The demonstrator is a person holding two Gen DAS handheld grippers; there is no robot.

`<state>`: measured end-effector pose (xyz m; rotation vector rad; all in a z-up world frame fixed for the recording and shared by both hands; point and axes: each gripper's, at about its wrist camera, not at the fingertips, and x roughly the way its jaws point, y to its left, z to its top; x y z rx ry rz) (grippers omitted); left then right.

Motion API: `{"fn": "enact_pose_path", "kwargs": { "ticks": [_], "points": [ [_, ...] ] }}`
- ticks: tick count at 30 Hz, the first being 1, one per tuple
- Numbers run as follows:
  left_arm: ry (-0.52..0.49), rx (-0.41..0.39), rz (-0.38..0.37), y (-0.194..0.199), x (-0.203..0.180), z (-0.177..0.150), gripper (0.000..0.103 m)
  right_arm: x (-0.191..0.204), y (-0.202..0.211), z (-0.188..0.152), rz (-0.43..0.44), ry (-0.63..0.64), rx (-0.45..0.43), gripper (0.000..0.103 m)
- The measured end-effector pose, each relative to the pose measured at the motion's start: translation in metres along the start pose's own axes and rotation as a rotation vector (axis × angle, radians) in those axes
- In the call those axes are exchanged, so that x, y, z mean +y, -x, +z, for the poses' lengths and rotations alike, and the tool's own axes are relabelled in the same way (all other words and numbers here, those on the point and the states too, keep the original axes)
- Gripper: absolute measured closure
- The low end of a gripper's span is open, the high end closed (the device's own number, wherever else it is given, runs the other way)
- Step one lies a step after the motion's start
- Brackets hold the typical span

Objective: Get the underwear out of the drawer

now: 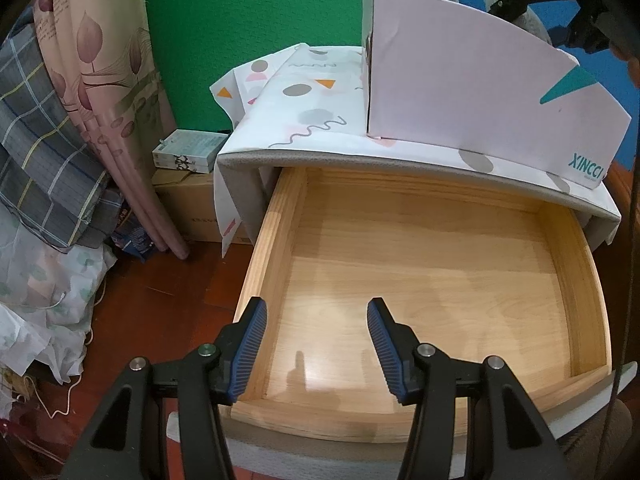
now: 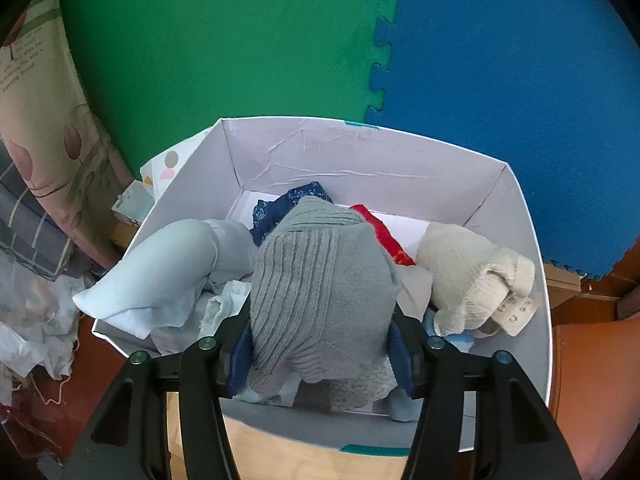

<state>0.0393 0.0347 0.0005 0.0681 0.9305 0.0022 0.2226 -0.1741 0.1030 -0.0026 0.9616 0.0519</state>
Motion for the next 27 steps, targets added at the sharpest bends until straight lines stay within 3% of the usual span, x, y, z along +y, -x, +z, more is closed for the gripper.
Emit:
{"fn": "enact_pose_path", "kwargs": {
  "ticks": [9, 12, 14, 20, 27],
  "points": [
    [-0.002, -0.001, 0.001, 0.0, -0.002, 0.0, 0.049, 0.005, 0.016, 0.002, 0.021, 0.018, -0.061, 0.032],
    [-0.004, -0.002, 0.0, 0.001, -0.003, 0.0, 0.049, 0.006, 0.033, -0.002, 0.035, 0.016, -0.108, 0.018],
    [-0.005, -0.003, 0.0, 0.0, -0.004, 0.0, 0.049, 0.006, 0.046, -0.007, 0.039, 0.015, -0.146, 0.016],
    [-0.006, -0.009, 0.003, 0.001, -0.005, 0.0, 0.049, -0.004, 0.084, -0.036, 0.072, -0.009, -0.214, 0.01],
    [-0.012, -0.021, 0.006, 0.004, -0.006, -0.001, 0.049, -0.025, 0.104, -0.101, 0.061, -0.063, -0.247, 0.007]
  ]
}}
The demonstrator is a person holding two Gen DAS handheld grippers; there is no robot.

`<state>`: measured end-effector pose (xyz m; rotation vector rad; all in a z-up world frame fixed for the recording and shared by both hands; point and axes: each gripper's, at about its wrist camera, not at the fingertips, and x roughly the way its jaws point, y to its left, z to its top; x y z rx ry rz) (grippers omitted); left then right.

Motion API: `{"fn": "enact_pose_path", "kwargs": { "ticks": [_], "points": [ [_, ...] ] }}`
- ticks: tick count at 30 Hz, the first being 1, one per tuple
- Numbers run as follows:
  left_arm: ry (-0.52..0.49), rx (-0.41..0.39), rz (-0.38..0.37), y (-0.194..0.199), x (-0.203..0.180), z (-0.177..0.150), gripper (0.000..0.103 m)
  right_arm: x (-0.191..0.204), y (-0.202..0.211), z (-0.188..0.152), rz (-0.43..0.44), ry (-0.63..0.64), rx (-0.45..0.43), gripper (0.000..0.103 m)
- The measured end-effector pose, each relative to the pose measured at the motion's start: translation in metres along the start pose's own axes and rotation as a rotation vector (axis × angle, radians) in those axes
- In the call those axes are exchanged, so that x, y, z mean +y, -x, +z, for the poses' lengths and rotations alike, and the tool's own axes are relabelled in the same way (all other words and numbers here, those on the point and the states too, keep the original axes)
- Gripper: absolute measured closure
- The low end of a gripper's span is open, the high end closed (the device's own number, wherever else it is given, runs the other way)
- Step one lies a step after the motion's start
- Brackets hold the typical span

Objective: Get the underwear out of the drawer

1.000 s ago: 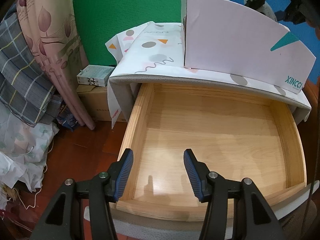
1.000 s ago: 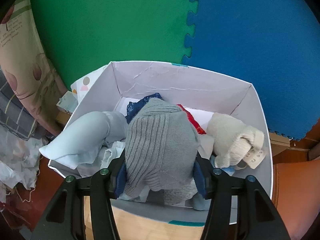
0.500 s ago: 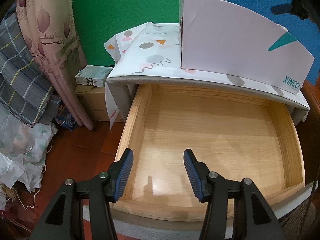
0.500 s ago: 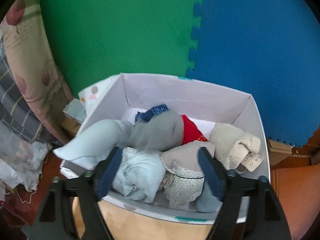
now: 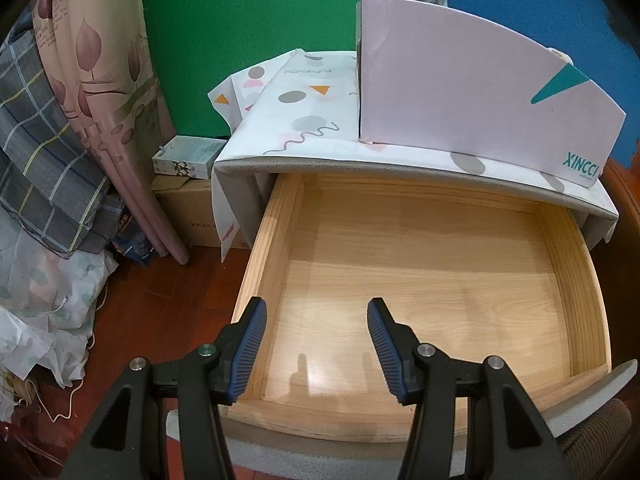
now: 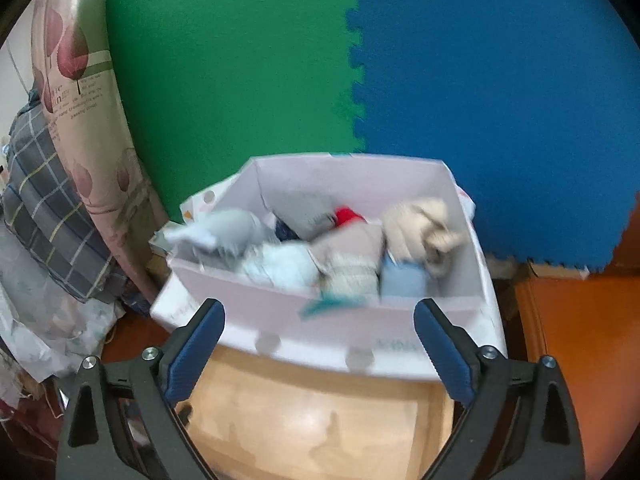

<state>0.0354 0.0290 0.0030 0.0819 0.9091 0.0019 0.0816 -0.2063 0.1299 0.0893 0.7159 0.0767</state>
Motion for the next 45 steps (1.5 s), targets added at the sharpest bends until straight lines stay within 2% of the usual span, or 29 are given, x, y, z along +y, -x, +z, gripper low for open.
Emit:
{"fn": "enact_pose_path", "kwargs": {
  "ticks": [1, 4, 10, 21, 30, 45],
  "points": [
    [-0.001, 0.0, -0.001, 0.001, 0.0, 0.0, 0.049, -0.003, 0.002, -0.012, -0.013, -0.006, 0.003, 0.004],
    [-0.012, 0.0, -0.014, 0.002, -0.002, -0.001, 0.049, -0.012, 0.005, -0.045, -0.042, -0.038, 0.017, 0.003],
    [-0.04, -0.022, -0.008, 0.011, -0.009, -0.004, 0.049, -0.024, -0.014, -0.104, -0.087, -0.076, 0.102, 0.003],
    [-0.023, -0.037, -0.013, 0.025, -0.01, -0.017, 0.049, -0.024, -0.031, -0.16, -0.084, -0.074, 0.14, 0.003],
    [-0.067, -0.043, 0.01, 0.026, -0.02, -0.021, 0.049, -0.025, -0.036, -0.169, -0.079, -0.086, 0.165, 0.003],
    [-0.077, -0.043, 0.015, 0.025, -0.022, -0.021, 0.049, -0.02, -0.043, -0.173, -0.071, -0.066, 0.191, 0.003]
  ]
}}
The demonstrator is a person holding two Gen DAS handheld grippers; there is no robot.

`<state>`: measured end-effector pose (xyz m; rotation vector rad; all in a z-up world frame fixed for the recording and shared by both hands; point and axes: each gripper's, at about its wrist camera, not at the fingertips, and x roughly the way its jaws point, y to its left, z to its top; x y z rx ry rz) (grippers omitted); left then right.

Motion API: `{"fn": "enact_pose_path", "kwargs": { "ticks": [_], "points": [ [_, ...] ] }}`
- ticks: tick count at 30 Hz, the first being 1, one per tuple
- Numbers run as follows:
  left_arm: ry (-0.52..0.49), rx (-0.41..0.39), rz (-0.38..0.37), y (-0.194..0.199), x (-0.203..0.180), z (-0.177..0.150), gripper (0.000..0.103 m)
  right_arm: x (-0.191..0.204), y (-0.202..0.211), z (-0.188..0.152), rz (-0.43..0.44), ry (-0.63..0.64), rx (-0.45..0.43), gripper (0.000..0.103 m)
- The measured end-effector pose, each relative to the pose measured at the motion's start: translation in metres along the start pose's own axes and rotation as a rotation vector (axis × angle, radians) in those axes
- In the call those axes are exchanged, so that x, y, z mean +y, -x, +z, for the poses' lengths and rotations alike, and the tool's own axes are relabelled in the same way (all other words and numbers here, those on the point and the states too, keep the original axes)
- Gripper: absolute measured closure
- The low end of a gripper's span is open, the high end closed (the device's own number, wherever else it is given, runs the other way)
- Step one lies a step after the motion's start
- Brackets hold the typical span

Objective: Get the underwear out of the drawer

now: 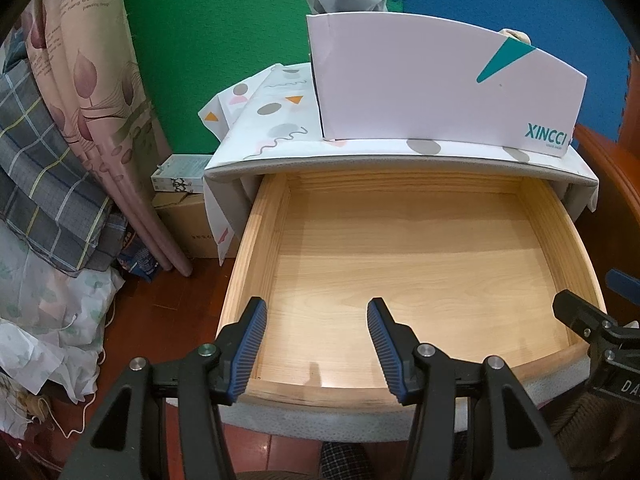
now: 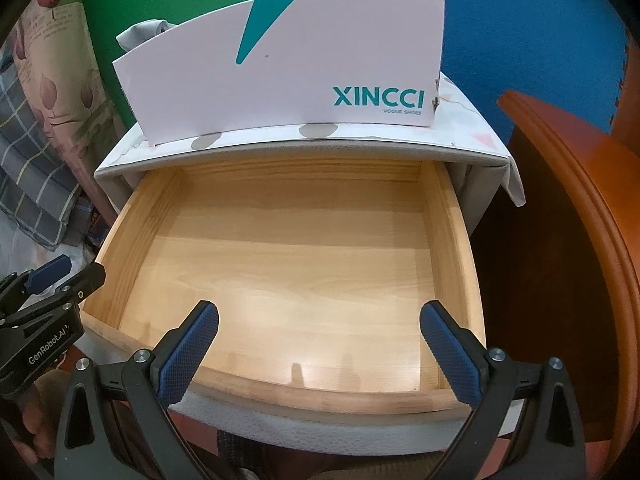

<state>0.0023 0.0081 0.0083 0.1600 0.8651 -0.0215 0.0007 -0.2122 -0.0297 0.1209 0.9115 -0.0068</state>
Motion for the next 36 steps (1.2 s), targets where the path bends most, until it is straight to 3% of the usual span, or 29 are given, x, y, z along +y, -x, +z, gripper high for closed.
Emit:
{"fn": "enact_pose_path", "kwargs": {
  "ticks": [36],
  "points": [
    [-0.037, -0.003, 0.012, 0.002, -0.0093, -0.0023, 0.049, 0.0023, -0.0051, -0.001, 0.014, -0.004, 0.019, 0.003]
  ]
}}
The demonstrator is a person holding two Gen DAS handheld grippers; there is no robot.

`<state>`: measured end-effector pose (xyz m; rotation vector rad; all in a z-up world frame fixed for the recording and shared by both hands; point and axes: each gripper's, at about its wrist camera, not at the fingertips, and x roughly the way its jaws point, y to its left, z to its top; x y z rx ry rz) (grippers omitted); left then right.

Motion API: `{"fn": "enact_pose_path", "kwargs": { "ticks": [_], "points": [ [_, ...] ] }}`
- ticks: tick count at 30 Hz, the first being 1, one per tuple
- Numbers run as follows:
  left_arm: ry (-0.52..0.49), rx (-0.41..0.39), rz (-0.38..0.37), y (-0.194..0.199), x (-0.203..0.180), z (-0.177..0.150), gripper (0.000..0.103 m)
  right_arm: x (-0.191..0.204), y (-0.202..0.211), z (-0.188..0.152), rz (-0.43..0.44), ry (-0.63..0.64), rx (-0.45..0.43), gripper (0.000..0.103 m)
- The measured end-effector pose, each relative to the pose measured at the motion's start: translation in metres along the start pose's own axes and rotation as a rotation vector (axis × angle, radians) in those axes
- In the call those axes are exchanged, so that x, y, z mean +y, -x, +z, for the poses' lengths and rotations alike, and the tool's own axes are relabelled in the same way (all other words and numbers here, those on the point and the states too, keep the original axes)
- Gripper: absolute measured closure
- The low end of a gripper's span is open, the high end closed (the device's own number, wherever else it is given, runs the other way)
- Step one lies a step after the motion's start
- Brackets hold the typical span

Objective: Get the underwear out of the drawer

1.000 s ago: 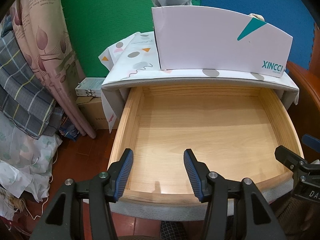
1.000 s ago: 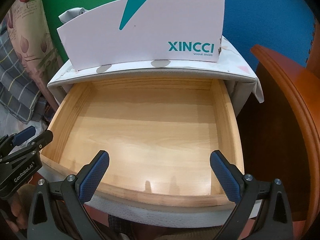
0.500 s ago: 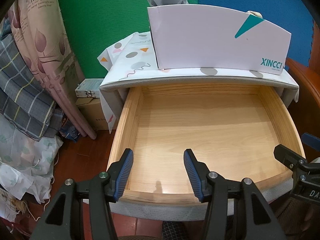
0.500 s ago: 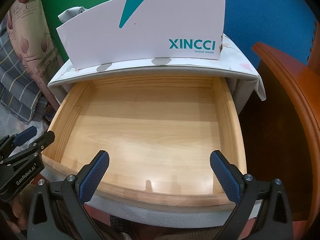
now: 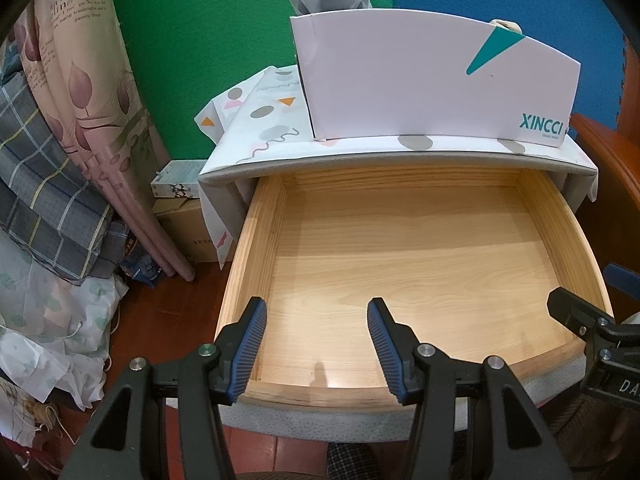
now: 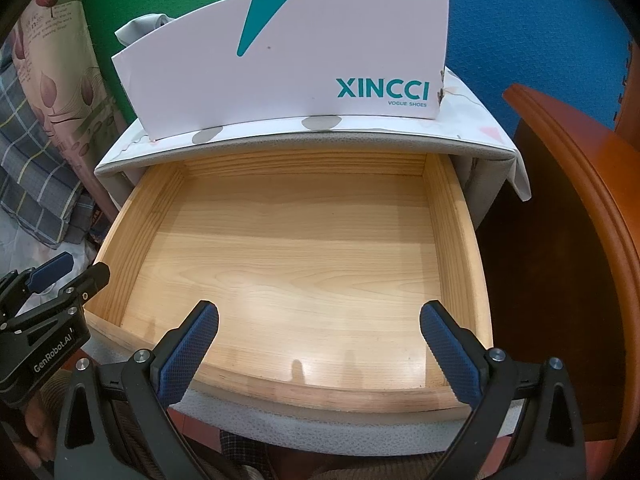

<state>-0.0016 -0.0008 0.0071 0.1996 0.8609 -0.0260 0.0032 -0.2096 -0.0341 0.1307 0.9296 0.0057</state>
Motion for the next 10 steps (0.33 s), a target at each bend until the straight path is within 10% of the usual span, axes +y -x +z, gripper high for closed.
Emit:
{"fn": "enact_pose_path", "kwargs": {
  "ticks": [10],
  "points": [
    [-0.004, -0.002, -0.005, 0.001, 0.0001, -0.0002, 0.049, -0.0005, 0.0003, -0.0006, -0.003, -0.002, -0.001, 0.003]
  ]
}}
